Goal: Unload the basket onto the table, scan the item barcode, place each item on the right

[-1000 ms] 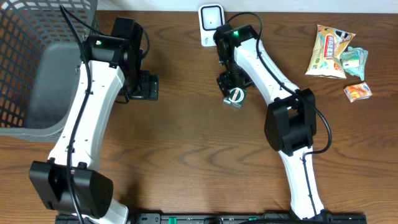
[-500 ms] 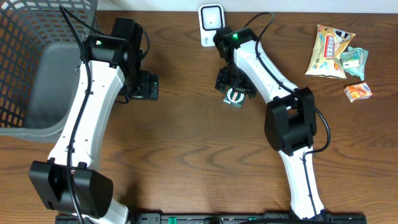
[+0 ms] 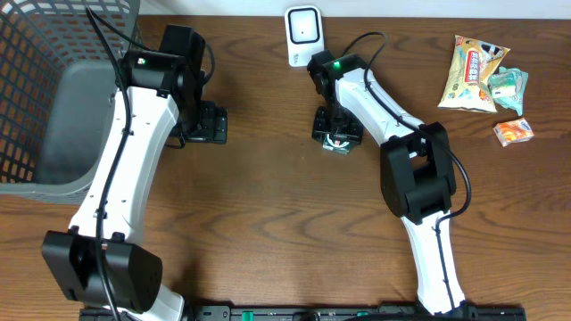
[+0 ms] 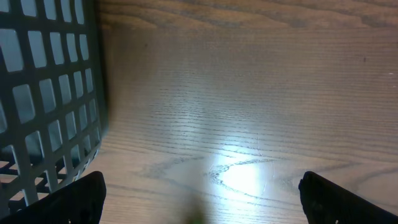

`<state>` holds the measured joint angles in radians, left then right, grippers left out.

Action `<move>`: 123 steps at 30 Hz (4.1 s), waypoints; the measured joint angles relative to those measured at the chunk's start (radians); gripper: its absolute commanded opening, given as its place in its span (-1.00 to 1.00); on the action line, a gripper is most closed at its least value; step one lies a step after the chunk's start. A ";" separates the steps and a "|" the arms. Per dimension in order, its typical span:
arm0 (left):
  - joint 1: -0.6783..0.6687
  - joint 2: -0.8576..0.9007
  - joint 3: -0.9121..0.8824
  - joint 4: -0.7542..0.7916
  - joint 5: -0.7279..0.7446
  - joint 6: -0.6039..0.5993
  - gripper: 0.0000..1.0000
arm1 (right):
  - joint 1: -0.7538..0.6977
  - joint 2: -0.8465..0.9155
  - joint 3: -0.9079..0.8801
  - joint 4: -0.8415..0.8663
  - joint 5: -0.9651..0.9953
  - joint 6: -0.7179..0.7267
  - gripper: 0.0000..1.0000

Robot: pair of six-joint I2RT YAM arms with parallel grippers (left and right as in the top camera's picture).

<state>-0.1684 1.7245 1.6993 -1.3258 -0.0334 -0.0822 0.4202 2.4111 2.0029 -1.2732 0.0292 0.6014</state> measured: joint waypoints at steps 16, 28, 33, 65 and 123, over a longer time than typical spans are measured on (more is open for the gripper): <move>0.000 0.000 0.000 0.000 0.000 0.000 0.95 | 0.037 0.014 0.224 -0.172 0.156 -0.726 0.51; 0.000 0.000 0.000 0.000 0.000 0.000 0.96 | 0.044 0.014 0.220 -0.174 -0.099 -0.275 -0.25; 0.000 0.000 0.000 0.000 0.000 0.000 0.96 | 0.081 0.014 0.217 -0.141 -0.159 -0.207 -0.76; 0.000 0.000 0.000 0.000 0.000 0.000 0.96 | -0.064 0.016 0.078 -0.301 0.183 -0.075 -0.98; 0.000 0.000 0.000 0.001 0.000 0.000 0.95 | -0.140 0.007 0.105 -0.164 -0.020 -0.066 0.66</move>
<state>-0.1684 1.7245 1.6993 -1.3251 -0.0334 -0.0822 0.2806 2.4180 2.1075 -1.4372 0.0093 0.5350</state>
